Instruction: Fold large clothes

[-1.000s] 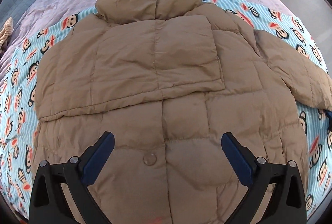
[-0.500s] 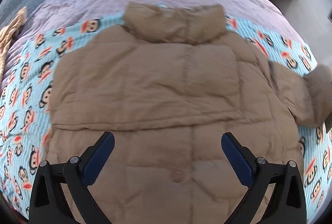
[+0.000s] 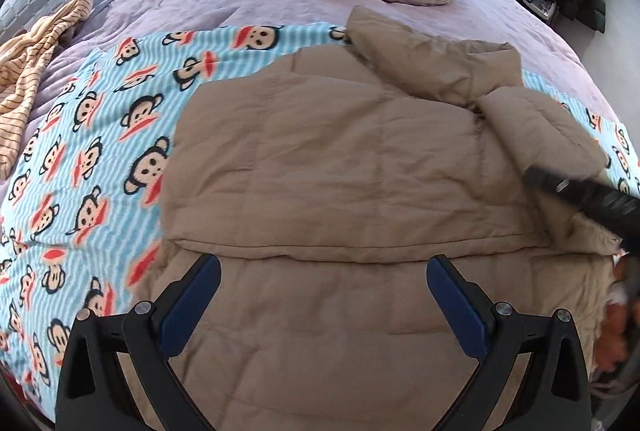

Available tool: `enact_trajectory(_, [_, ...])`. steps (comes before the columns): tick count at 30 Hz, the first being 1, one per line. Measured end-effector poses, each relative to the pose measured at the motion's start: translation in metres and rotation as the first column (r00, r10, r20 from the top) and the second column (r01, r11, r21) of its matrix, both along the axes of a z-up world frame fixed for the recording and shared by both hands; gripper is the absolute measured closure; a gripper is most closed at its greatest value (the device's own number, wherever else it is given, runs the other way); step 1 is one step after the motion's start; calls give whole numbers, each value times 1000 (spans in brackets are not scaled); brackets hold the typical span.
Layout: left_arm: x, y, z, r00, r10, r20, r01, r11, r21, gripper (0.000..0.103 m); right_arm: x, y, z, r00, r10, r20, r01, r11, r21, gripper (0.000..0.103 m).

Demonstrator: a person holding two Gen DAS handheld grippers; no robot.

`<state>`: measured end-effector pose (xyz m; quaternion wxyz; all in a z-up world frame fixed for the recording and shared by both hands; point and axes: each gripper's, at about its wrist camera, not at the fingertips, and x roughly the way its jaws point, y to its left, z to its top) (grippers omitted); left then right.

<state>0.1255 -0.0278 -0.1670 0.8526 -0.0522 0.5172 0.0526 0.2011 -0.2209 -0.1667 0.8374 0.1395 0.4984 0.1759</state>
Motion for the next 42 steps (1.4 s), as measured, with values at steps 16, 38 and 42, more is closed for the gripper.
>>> enact_trajectory(16, [27, 14, -8, 1000, -13, 23, 15, 994, -112, 0, -22, -106, 1, 939, -307, -157, 336, 918, 210, 49])
enact_trajectory(38, [51, 47, -8, 999, -28, 40, 43, 897, -441, 4, -67, -54, -17, 963, 38, -266, -42, 999, -9, 65])
enact_trajectory(42, [70, 29, -34, 998, -58, -32, 35, 877, -480, 52, -89, -156, -21, 922, -211, -325, 240, 969, 53, 65])
